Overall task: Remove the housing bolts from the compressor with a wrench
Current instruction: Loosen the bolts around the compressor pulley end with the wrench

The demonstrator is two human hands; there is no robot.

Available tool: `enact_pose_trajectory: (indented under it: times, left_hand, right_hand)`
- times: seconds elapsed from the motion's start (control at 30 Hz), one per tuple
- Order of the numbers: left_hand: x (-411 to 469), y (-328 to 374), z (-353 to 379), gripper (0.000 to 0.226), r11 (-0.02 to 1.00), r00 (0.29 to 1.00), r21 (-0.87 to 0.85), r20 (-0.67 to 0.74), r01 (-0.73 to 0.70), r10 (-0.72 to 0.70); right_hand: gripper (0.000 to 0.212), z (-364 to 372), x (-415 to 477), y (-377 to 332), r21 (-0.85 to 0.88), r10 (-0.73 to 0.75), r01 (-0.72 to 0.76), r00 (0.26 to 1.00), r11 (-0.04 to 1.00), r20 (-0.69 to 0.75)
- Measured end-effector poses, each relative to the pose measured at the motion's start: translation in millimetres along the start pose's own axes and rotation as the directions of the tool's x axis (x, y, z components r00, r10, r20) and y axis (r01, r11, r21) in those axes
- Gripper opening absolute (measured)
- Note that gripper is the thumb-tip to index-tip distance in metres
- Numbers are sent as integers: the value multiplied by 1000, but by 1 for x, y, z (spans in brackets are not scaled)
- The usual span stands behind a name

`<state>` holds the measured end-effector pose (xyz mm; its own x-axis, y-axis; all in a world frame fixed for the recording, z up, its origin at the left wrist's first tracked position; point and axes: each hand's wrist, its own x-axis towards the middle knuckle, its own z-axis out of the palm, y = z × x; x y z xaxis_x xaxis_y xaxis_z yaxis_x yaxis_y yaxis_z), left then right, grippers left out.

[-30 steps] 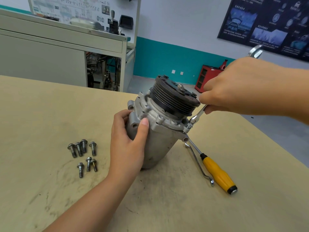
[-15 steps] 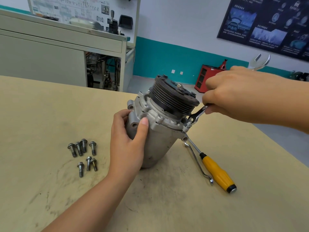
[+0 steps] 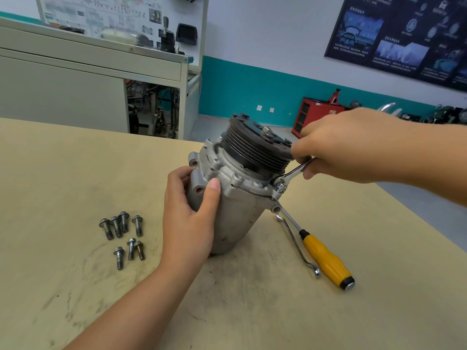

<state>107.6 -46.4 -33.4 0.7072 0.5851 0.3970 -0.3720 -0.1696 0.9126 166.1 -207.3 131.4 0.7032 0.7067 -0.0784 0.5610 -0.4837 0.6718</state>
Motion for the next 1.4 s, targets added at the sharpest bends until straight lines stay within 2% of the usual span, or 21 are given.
enact_pose_trajectory:
  times: [0.1,0.23,0.4,0.63,0.83,0.87,0.93,1.0,1.4]
  left_hand:
    - [0,0,0,15,1000,1000,-4,1,0,0]
    - [0,1,0,14,1000,1000,-4,4,2,-2]
    - [0,1,0,15,1000,1000,-8,4,3,-3]
    - [0,1,0,16,1000,1000,-7,7,-3,3]
    - [0,1,0,16,1000,1000,-5,2,2,-2]
    - [0,1,0,16,1000,1000,-4,4,2,-2]
    - [-1,1,0,17,1000,1000,-4,6,1,-1]
    - [-1,2,0,17,1000,1000,-5,9,4,-4]
    - [-1,1,0,15,1000,1000,-11,6,0,0]
  right_hand:
    - [25,0,3,0,-52,-32,31,999,998,-17]
    - [24,-11,0,9,-18,-32,32,999,999,-34]
    - [24,-11,0,16,-48,-4,5,1000,999,21]
    - [30,-10,3,16,16,-5,5,1000,1000,24]
    - [27,-6,8,23,199,-45,19,991,980,125]
    - [34,-6,8,23,224,-53,22,990,974,131]
    - [61,-8,6,24,261,-63,25,988,965,138]
    - [70,-8,6,24,278,-71,34,990,960,123]
    - [41,-12,8,31,260,-102,91,994,961,28]
